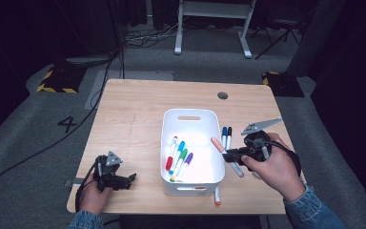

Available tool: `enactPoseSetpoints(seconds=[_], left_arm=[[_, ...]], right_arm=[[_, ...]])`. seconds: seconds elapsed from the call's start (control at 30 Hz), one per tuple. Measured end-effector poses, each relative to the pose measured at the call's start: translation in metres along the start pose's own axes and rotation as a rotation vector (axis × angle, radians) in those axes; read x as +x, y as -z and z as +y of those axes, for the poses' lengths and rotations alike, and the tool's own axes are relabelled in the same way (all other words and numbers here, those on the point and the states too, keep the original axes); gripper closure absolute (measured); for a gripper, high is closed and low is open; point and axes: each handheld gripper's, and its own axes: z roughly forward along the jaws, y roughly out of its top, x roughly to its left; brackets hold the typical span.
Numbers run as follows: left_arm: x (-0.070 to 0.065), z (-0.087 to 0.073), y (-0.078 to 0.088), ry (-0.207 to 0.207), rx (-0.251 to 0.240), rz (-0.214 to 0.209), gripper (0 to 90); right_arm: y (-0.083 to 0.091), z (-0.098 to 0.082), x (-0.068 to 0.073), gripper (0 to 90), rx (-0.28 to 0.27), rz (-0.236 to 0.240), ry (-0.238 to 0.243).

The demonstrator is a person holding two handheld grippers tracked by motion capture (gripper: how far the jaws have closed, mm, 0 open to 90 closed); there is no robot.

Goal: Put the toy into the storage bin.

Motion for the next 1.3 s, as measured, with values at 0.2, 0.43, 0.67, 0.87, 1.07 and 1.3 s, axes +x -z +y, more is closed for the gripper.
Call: enactPoseSetpoints(seconds=[0.2, 0.43, 0.67, 0.87, 1.07, 1.3], left_arm=[[0.000, 0.000, 0.000, 0.001, 0.000, 0.000, 0.0], [0.000, 0.000, 0.000, 0.001, -0.001, 0.000, 0.0], [0.000, 0.000, 0.000, 0.000, -0.001, 0.000, 0.0], [0.000, 0.000, 0.000, 0.001, -0.001, -0.001, 0.0], [0.000, 0.000, 0.000, 0.001, 0.000, 0.000, 0.0], [0.000, 0.000, 0.000, 0.001, -0.001, 0.000, 0.0]], right_arm=[[-0.004, 0.008, 0.010, 77.3, 0.002, 0.019, 0.024], [-0.011, 0.017, 0.019, 77.4, -0.008, 0.043, 0.049], [-0.020, 0.025, 0.029, 77.3, -0.016, 0.069, 0.063], [-0.030, 0.029, 0.033, 77.3, -0.005, 0.083, 0.079], [-0.039, 0.026, 0.032, 77.4, 0.036, 0.075, 0.080], [-0.049, 0.024, 0.036, 77.4, 0.069, 0.072, 0.101]])
